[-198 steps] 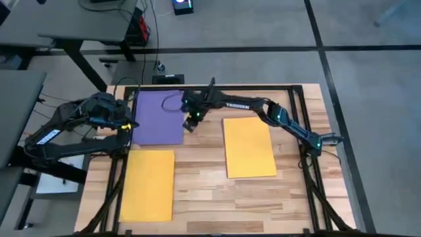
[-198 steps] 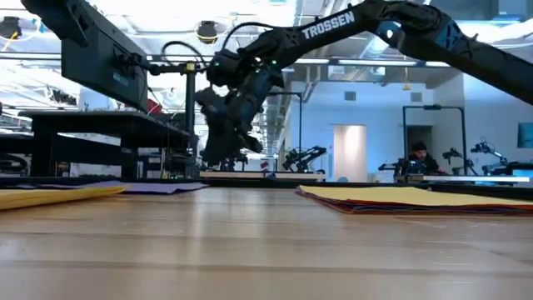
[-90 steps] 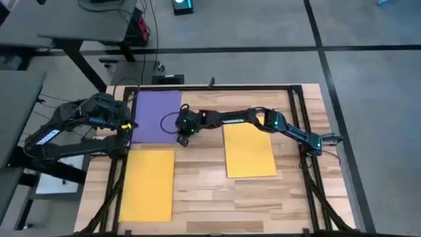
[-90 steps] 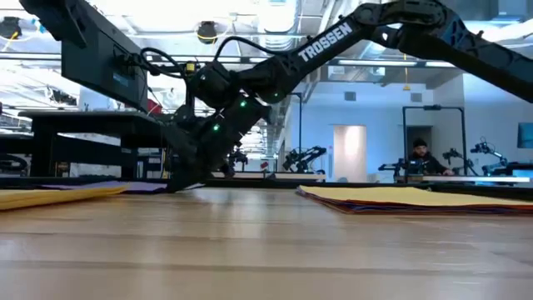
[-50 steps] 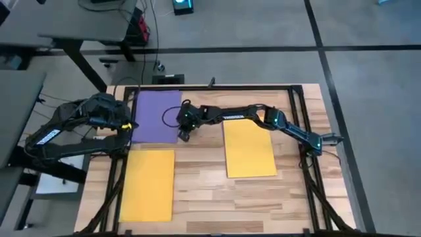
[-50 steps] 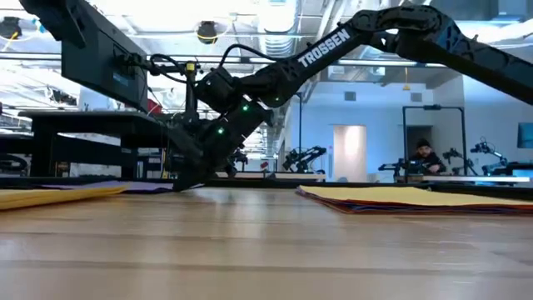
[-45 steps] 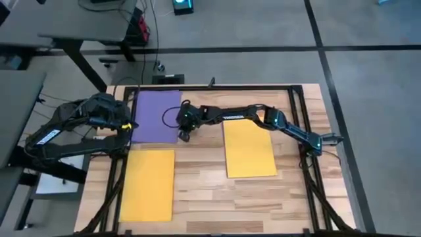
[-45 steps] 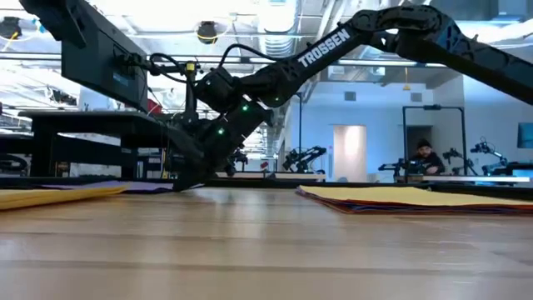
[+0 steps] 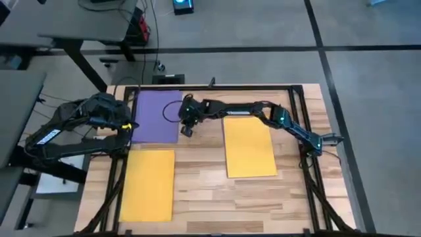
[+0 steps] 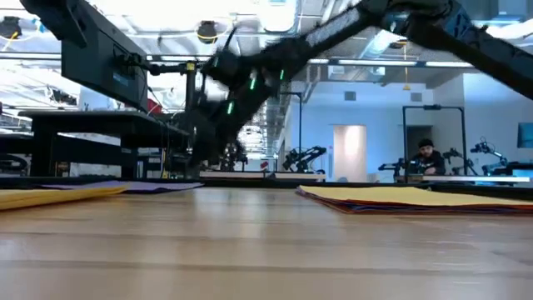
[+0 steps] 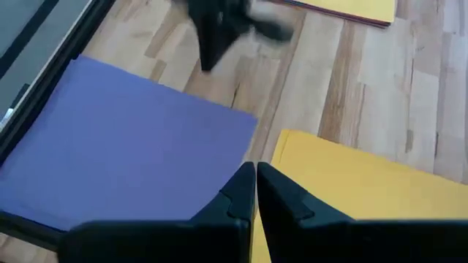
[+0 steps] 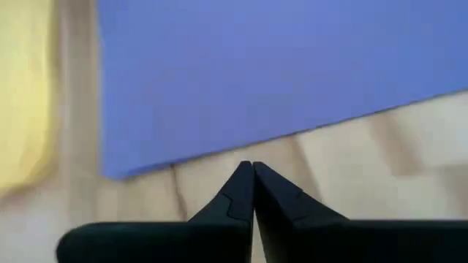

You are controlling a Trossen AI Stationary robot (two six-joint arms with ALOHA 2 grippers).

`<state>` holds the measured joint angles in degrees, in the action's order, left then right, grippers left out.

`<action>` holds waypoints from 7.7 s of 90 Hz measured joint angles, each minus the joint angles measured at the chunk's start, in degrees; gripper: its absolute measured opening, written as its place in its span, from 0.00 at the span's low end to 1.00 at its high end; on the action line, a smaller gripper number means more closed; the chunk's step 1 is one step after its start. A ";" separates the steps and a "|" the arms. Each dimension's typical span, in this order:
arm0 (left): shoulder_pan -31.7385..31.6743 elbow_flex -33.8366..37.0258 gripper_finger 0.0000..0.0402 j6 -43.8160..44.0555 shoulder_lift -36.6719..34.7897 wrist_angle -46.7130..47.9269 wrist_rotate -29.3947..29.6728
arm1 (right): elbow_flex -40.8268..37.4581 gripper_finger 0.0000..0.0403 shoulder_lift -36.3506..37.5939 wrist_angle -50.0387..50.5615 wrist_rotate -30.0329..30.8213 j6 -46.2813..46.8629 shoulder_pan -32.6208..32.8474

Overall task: Organize paper
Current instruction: Stack the yellow paper on top of the other yellow paper

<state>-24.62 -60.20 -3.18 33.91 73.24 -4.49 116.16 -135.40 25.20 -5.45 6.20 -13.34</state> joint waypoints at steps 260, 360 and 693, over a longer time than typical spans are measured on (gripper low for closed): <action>15.08 -0.07 0.00 26.30 77.79 -88.90 -13.78 | -83.75 0.31 60.38 12.37 15.77 73.82 8.11; 17.66 -2.51 0.00 28.94 85.37 -94.67 -10.05 | -86.49 0.31 63.39 12.03 16.52 72.80 9.55; 17.25 -2.40 0.00 25.98 85.27 -90.43 -10.21 | -75.41 0.31 54.32 12.36 7.13 77.89 20.13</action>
<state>-7.38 -62.61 22.80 119.17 -17.19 -14.70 40.75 -81.08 37.56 1.67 84.09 6.79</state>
